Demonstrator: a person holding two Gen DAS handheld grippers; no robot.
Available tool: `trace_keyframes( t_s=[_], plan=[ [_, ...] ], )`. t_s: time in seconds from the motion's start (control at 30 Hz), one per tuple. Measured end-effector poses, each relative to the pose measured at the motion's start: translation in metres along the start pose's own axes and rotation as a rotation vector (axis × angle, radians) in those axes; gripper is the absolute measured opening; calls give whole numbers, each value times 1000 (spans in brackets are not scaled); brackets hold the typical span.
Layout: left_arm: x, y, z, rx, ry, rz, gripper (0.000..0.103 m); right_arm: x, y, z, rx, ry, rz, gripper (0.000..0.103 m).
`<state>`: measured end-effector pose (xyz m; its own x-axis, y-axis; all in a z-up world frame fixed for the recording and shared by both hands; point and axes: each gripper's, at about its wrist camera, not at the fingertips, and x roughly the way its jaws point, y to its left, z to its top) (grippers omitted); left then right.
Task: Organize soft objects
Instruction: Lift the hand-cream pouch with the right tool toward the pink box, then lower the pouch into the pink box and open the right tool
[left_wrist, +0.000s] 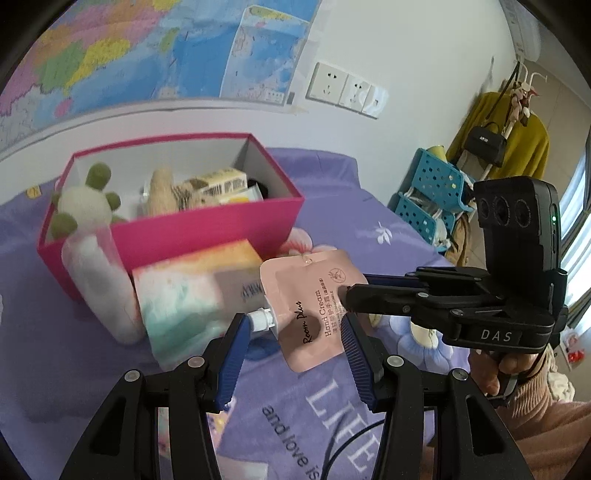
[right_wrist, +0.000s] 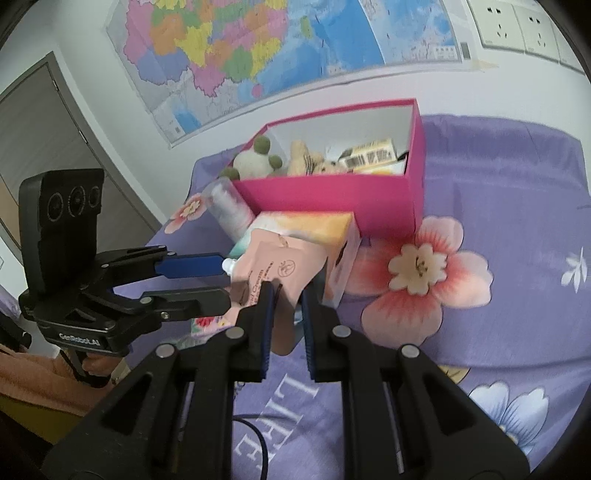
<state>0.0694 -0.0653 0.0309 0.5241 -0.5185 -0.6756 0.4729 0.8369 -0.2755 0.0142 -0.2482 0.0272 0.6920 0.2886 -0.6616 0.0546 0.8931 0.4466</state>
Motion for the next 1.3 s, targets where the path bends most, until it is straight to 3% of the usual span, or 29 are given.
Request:
trace_keyframes(
  t_s=[0.47, 1.3],
  plan=[
    [7, 5, 36, 1, -44, 11, 51, -2, -11, 32, -18, -61, -23, 17],
    [33, 19, 84, -11, -71, 72, 51, 13, -31, 78, -29, -90, -63, 17]
  ],
)
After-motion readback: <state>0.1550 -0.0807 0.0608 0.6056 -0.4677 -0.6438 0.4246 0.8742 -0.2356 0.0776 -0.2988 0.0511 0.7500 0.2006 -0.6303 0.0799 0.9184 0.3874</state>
